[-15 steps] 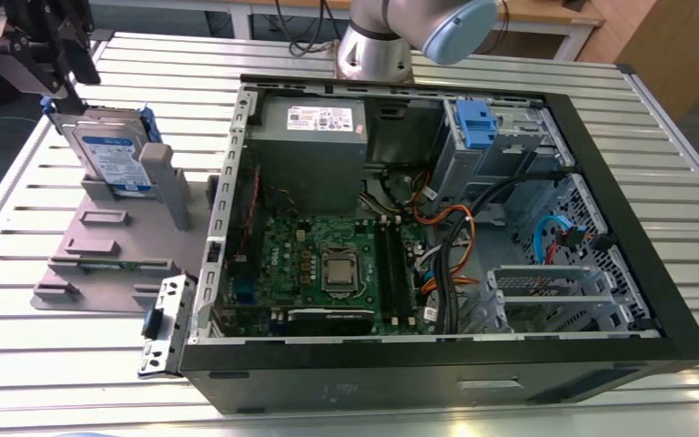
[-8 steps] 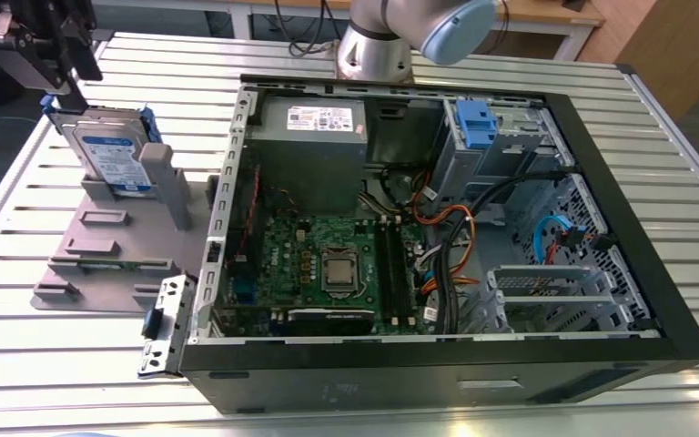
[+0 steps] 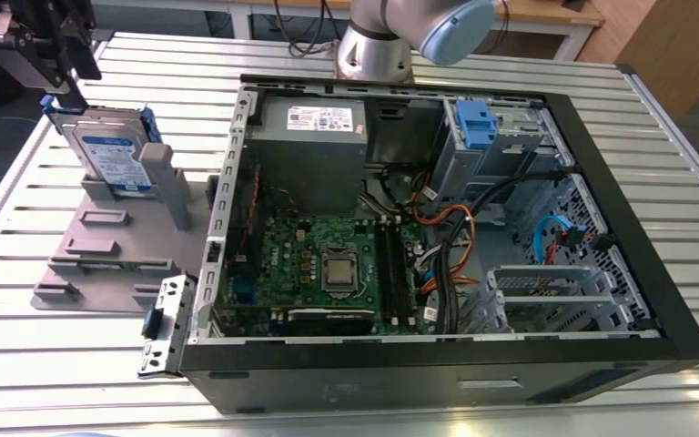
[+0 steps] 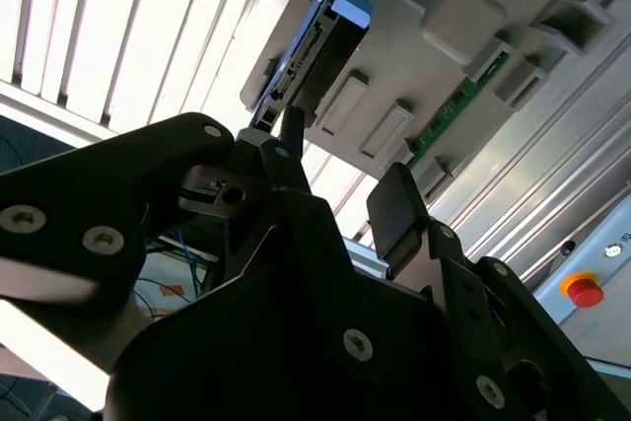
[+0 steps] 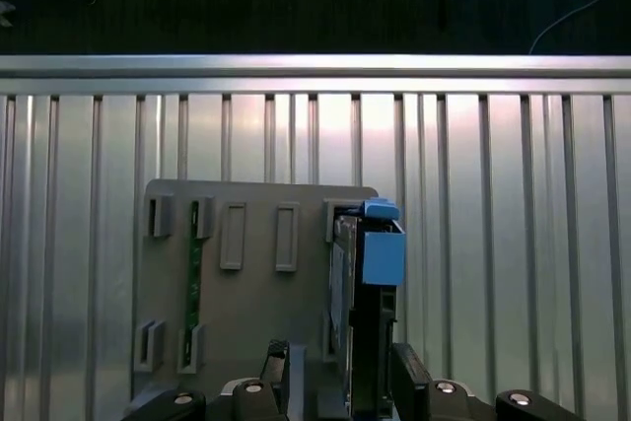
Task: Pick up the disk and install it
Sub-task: 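Pick up the disk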
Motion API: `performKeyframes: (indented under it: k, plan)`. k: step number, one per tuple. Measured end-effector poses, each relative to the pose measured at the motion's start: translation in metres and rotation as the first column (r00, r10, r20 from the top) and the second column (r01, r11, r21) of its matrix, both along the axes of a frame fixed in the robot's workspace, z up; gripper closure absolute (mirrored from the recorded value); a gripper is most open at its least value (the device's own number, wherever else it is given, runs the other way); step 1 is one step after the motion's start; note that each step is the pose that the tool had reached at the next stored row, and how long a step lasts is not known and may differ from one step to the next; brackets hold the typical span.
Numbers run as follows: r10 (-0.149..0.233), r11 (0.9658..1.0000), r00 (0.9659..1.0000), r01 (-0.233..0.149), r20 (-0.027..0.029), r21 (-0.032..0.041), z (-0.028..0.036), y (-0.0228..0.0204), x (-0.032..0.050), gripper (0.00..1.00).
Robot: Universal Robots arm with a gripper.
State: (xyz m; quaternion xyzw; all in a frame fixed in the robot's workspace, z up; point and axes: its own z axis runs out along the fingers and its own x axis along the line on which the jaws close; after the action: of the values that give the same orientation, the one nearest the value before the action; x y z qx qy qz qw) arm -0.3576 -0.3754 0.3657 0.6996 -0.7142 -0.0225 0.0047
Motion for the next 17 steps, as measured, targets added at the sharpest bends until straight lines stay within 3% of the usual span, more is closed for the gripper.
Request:
performKeyframes:
  k: [17]
  plan:
    - [0.0,1.0,1.0,0.0,0.0001,0.0,-0.0037,0.0016,-0.0035,0.47]
